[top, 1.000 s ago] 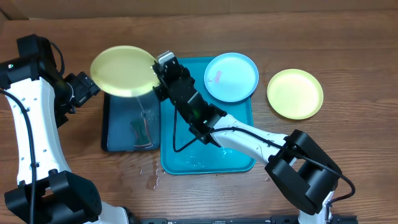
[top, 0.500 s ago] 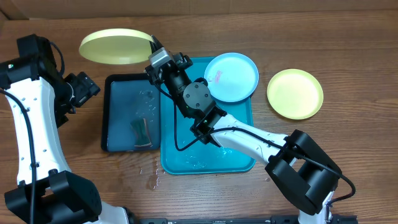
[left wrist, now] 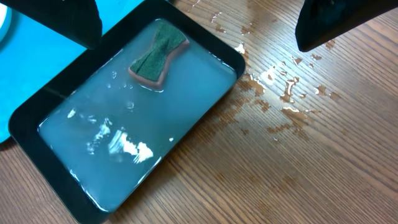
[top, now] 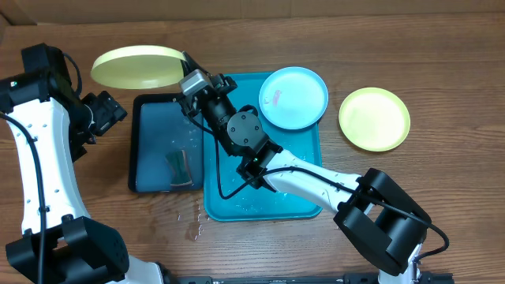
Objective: Clean dirty plates on tray and stack at the side
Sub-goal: 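Swing the yellow plate with the right gripper over to the right side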
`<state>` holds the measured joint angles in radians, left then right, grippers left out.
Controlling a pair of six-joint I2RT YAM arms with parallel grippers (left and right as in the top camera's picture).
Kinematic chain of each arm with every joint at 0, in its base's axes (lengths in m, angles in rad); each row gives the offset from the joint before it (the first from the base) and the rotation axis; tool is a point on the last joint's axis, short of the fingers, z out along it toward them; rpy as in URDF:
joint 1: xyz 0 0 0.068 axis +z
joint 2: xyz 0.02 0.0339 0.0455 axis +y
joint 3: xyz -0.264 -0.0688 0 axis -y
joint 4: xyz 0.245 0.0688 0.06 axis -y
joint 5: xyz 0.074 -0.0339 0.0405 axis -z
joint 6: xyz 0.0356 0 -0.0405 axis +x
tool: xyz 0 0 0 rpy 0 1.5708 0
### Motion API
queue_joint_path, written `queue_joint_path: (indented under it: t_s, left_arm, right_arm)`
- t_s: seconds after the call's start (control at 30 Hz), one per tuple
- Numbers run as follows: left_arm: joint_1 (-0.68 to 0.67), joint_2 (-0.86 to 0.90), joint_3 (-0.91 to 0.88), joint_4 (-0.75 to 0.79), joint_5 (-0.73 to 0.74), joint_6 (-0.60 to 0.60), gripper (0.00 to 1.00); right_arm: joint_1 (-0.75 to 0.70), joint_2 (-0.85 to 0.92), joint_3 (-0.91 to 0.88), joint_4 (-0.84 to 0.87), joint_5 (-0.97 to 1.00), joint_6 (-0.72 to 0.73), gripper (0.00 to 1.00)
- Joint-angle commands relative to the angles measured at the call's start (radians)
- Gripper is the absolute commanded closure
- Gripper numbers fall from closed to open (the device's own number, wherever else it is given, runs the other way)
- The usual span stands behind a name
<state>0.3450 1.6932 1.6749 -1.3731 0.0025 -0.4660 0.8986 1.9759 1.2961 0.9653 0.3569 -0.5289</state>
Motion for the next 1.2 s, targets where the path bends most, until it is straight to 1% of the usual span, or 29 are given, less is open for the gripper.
queue_joint_path:
  t_s: [0.0, 0.37, 0.63, 0.7, 0.77, 0.9, 0.97, 1.03, 1.1, 1.17]
  left_arm:
    - [0.002, -0.020, 0.013, -0.003, -0.013, -0.013, 0.00]
    - [0.002, -0.020, 0.013, -0.003, -0.013, -0.013, 0.00]
    - [0.002, -0.020, 0.013, -0.003, -0.013, -0.013, 0.00]
    - [0.002, -0.020, 0.013, -0.003, -0.013, -0.013, 0.00]
    - [0.002, -0.020, 0.013, -0.003, -0.013, -0.013, 0.01]
    - [0.002, -0.020, 0.013, -0.003, -0.013, -0.013, 0.00]
    - [0.002, -0.020, 0.013, -0.003, -0.013, -0.013, 0.00]
    - [0.002, -0.020, 0.013, -0.003, -0.013, -0.013, 0.00]
    - [0.002, -0.020, 0.013, -0.003, -0.013, -0.013, 0.00]
    - [0.002, -0.020, 0.013, -0.003, -0.013, -0.013, 0.00]
  right_arm:
    - [0.000, -0.018, 0.024, 0.016, 0.010, -0.003, 0.96]
    - [0.000, -0.018, 0.024, 0.018, 0.010, -0.003, 0.96]
    - [0.000, -0.018, 0.024, 0.016, 0.076, -0.003, 0.96]
    - [0.000, -0.018, 0.024, -0.006, 0.080, 0.001, 0.96]
    - [0.000, -0.018, 0.024, -0.070, 0.080, 0.020, 0.96]
    - [0.000, -0.018, 0.024, -0.294, 0.080, 0.105, 0.96]
    - [-0.001, -0.018, 0.024, -0.426, 0.080, 0.197, 0.96]
    - [-0.001, -0.018, 0.024, -0.557, 0.079, 0.336, 0.96]
    - [-0.001, -0.018, 0.024, -0.622, 0.079, 0.427, 0.96]
    - [-0.001, -0.018, 0.024, -0.644, 0.080, 0.470, 0.96]
